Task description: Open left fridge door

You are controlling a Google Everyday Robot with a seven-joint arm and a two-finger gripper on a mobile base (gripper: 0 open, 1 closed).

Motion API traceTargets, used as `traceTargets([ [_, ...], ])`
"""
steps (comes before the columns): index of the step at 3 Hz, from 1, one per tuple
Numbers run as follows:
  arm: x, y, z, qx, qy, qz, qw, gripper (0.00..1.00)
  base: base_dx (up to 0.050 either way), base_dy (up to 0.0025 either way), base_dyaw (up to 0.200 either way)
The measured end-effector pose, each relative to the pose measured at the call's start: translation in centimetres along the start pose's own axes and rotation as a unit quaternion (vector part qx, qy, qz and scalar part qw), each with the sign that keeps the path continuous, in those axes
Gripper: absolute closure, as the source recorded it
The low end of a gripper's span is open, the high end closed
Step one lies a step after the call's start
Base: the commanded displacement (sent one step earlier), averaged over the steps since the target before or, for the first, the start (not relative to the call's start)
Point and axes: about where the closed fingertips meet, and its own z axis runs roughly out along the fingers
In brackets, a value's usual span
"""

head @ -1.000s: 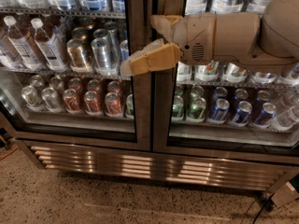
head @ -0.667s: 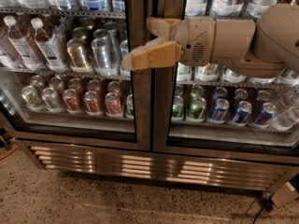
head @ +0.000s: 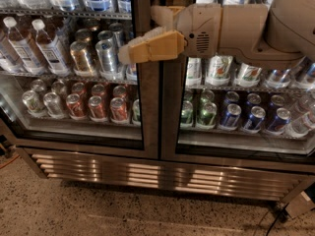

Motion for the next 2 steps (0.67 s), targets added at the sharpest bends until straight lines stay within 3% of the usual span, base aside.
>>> traceTargets([
  [1,-0.04,0.02,0.02,0.0,0.0,0.0,1.0,0.0,-0.021,-0.00186,0.182],
  [2,-0.04,0.03,0.03,0.0,0.0,0.0,1.0,0.0,0.0,0.0,0.0],
])
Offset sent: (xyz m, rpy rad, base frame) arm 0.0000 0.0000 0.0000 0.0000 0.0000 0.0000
